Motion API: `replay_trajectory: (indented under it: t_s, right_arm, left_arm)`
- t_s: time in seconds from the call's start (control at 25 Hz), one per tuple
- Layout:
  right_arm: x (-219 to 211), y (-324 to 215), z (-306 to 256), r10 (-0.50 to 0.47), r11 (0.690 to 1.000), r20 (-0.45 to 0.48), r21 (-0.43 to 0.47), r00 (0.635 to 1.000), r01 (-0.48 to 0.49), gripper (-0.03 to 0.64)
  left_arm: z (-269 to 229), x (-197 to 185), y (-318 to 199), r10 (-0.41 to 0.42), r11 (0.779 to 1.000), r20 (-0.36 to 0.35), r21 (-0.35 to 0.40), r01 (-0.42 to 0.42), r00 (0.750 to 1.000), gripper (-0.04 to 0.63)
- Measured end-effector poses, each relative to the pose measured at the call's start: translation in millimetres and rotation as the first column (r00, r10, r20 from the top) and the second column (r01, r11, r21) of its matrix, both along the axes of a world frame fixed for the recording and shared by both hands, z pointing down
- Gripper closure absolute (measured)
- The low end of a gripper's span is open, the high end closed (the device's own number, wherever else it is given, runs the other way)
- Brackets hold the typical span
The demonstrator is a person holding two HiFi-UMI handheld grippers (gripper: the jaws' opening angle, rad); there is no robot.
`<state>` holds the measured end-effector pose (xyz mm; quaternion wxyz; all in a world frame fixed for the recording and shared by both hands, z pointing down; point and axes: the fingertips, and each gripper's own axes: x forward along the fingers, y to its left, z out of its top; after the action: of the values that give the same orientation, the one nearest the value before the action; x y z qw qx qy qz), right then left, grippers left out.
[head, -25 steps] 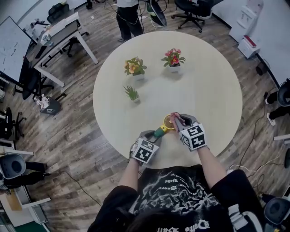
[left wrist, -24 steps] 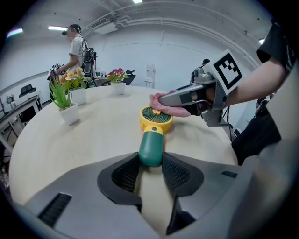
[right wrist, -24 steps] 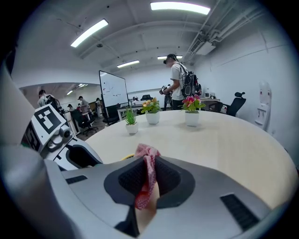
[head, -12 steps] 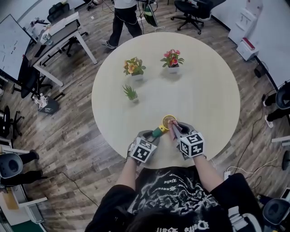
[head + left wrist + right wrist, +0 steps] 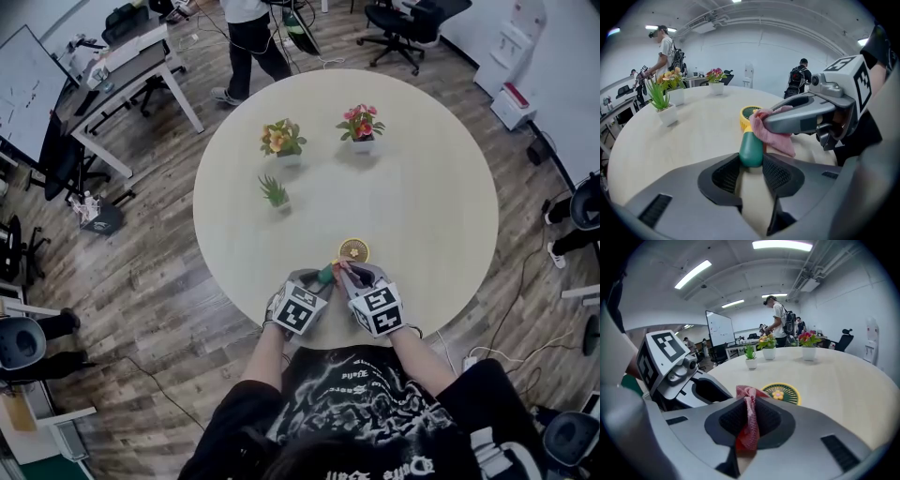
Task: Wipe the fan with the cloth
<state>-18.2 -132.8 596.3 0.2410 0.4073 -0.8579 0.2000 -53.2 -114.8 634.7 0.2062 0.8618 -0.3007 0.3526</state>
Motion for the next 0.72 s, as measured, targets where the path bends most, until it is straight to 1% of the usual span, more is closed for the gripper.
replay_trajectory:
  t_s: [0.08, 0.2, 0.32, 0.44, 0.52, 0.56, 0.6, 0.72]
  right_arm:
    - [-9.0, 6.0, 4.1, -0.040, 0.999, -0.025, -0.013, 0.999, 0.040, 0.571]
    - [-12.2, 9.2, 5.5, -0.052, 0.998, -0.019, -0.032, 0.998, 0.051, 0.571]
    - [-20.5, 10.2, 6.5, -0.107, 0.993, -0.010, -0.058, 0.994, 0.107, 0.571]
    - [-32.3, 12.1, 7.0, -0.190, 0.974, 0.041, -0.121, 0.981, 0.194, 0.572]
    - [-40.6, 13.6, 6.4, -0.237, 0.953, 0.080, -0.175, 0.968, 0.247, 0.572]
    - [-44.1, 13.8, 5.8, -0.258, 0.943, 0.083, -0.197, 0.963, 0.269, 0.571]
    - [-47.2, 13.7, 4.9, -0.285, 0.933, 0.066, -0.209, 0.956, 0.293, 0.571]
    - [-53.3, 8.1, 1.2, -0.394, 0.904, -0.046, -0.198, 0.918, 0.378, 0.569]
  left_arm:
    - [-0.2, -0.6, 0.8, -0.007, 1.000, 0.000, -0.007, 0.007, 1.000, 0.422]
    - [-1.5, 0.4, -0.5, -0.004, 1.000, -0.001, 0.002, 0.004, 1.000, 0.422]
    - [0.0, -0.6, -1.1, 0.010, 1.000, -0.001, -0.004, -0.010, 1.000, 0.422]
    - [-0.4, 1.0, -0.4, 0.069, 0.997, 0.019, 0.025, -0.070, 0.997, 0.422]
    - [0.1, 1.2, 2.5, 0.085, 0.996, 0.026, 0.032, -0.086, 0.996, 0.422]
    - [0.2, 1.0, 3.4, 0.084, 0.996, 0.026, 0.031, -0.085, 0.996, 0.422]
    - [0.1, 0.9, 3.9, 0.079, 0.996, 0.026, 0.029, -0.080, 0.996, 0.422]
    - [-0.6, 0.6, 4.2, 0.069, 0.997, 0.026, 0.029, -0.070, 0.997, 0.423]
